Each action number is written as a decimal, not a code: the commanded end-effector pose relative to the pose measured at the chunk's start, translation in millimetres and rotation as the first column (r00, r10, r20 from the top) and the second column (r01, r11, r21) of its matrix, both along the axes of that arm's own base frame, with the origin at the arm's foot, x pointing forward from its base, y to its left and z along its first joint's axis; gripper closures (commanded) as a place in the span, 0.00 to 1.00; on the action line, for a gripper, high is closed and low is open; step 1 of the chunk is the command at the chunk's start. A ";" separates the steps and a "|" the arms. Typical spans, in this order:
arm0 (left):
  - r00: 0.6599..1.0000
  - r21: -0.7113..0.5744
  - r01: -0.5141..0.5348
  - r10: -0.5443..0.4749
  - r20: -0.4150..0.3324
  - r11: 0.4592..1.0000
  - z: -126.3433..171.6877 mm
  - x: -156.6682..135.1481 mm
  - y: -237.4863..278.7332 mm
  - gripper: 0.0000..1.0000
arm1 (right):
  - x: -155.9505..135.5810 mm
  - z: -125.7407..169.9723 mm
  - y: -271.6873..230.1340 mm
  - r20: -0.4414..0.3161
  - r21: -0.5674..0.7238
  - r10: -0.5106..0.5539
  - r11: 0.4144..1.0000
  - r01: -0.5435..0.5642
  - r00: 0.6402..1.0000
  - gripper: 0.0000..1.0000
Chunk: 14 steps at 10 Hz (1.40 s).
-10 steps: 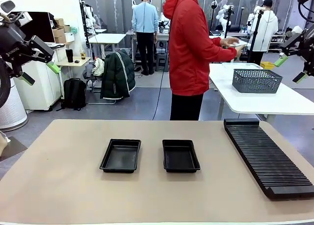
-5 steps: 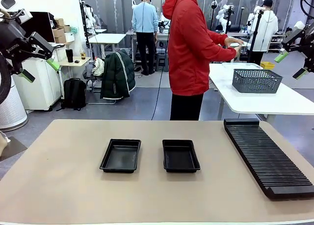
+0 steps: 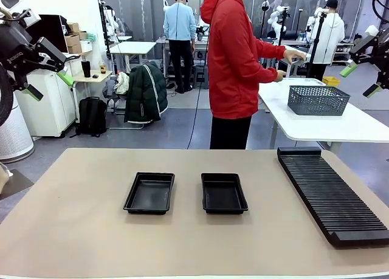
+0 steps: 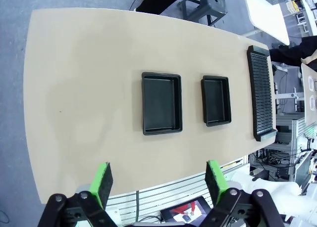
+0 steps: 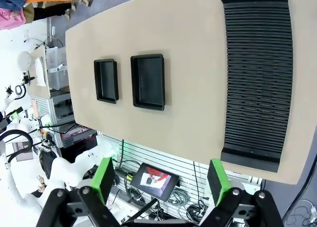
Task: Inspect and transfer BCBs to ESD trays.
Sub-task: Pick up the Blank PCB from the PCB Rack and place it in the left ESD tray.
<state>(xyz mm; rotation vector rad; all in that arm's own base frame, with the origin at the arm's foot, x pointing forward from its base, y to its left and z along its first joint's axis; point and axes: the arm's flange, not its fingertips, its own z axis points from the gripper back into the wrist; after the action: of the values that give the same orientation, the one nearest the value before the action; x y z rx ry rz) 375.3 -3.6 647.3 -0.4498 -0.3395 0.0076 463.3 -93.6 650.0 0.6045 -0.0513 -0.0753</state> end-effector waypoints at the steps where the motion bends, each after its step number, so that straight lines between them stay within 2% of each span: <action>1: 1.000 -0.001 -0.009 0.009 0.005 1.000 -3.9 1.3 1.2 0.00 | 0.2 0.4 -0.2 0.003 -0.001 -0.002 1.000 0.002 1.000 0.00; 4: 1.000 -0.001 -0.009 0.009 0.005 1.000 -3.9 1.3 1.2 0.00 | 8.4 24.3 -6.3 0.020 -0.014 -0.036 0.999 0.036 0.999 0.00; 7: 1.000 -0.001 -0.009 0.009 0.005 1.000 -3.9 1.3 1.2 0.00 | 7.9 42.9 -12.9 0.083 -0.001 -0.040 0.999 0.041 0.996 0.00; 14: 1.000 -0.001 -0.009 0.009 0.005 1.000 -3.9 1.3 1.2 0.00 | 17.4 54.7 -26.0 0.107 -0.009 -0.072 0.997 0.073 0.992 0.00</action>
<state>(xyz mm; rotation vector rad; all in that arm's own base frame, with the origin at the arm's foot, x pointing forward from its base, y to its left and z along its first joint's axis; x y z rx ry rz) 375.4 -3.0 647.2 -0.4482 -0.3397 0.0099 477.3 -116.7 700.9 0.5665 -0.1669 -0.0963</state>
